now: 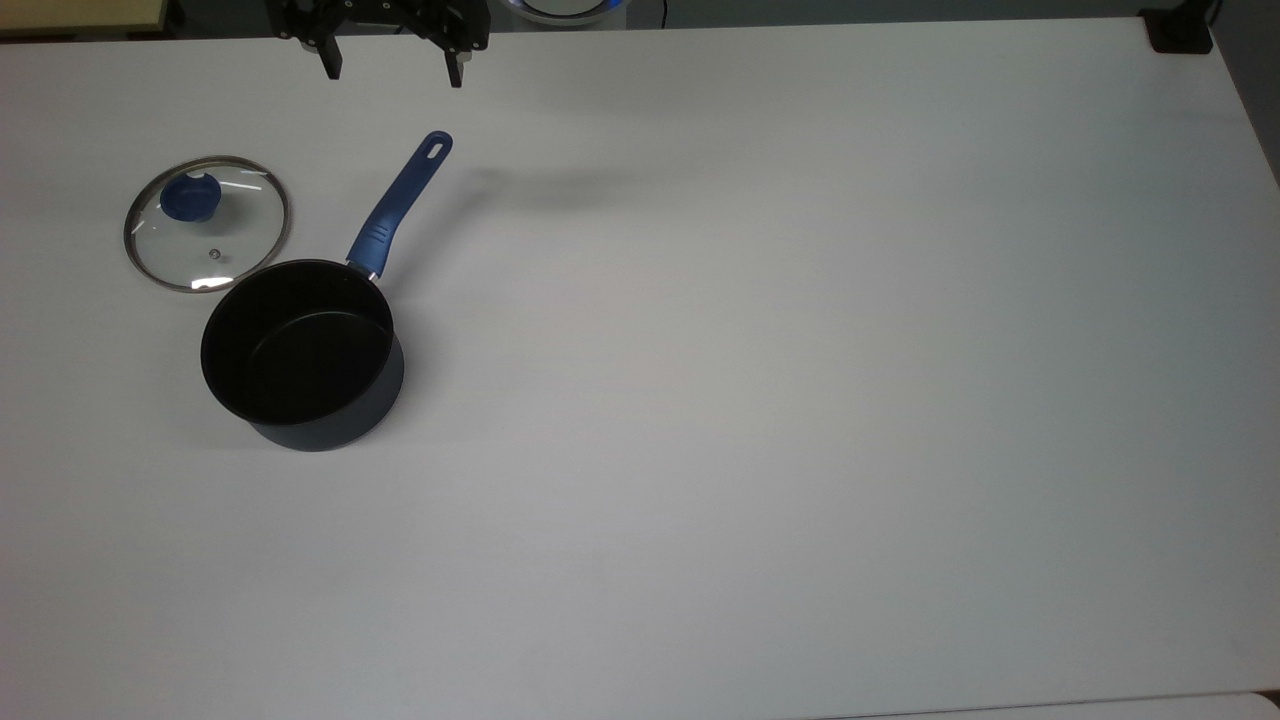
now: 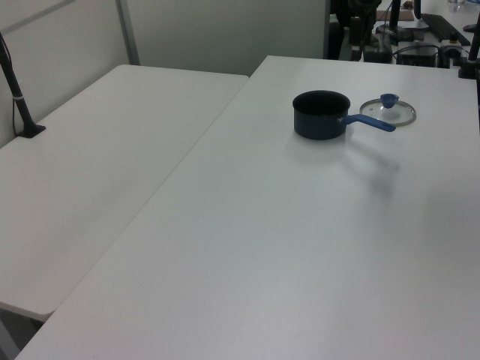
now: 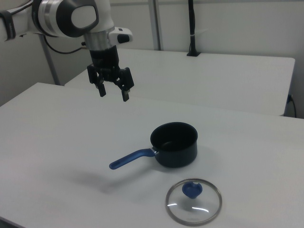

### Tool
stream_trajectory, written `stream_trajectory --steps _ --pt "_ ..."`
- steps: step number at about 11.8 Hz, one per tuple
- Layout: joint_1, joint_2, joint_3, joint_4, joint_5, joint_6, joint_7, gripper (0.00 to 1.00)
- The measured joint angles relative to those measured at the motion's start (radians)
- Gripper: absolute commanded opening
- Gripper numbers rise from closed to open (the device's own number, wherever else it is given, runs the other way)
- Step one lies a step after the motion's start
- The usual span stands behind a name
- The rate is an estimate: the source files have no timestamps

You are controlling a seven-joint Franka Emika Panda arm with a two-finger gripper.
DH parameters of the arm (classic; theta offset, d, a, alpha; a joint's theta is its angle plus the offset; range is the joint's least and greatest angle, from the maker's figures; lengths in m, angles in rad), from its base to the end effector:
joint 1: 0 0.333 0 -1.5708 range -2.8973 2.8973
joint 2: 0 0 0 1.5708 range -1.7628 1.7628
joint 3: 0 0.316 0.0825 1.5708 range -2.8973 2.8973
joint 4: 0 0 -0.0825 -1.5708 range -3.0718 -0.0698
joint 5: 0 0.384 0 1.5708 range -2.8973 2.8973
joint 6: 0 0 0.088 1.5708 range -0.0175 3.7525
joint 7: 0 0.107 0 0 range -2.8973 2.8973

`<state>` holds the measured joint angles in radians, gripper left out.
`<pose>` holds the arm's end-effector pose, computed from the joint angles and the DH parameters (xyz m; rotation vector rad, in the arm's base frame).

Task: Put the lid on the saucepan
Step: 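Move the gripper toward the glass lid's blue knob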

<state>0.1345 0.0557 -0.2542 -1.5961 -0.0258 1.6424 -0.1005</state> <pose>0.5719 -0.0676 0.5883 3.1028 -0.0263 -0.0185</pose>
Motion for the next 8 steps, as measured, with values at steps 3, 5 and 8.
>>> stream_trajectory --steps 3,5,8 --pt "-0.008 -0.002 0.0 0.0 0.0 0.0 0.0 1.0" --pt "-0.01 -0.003 0.001 0.0 0.0 0.0 0.0 1.0" --pt "-0.019 -0.003 -0.001 0.0 0.0 0.0 0.0 1.0"
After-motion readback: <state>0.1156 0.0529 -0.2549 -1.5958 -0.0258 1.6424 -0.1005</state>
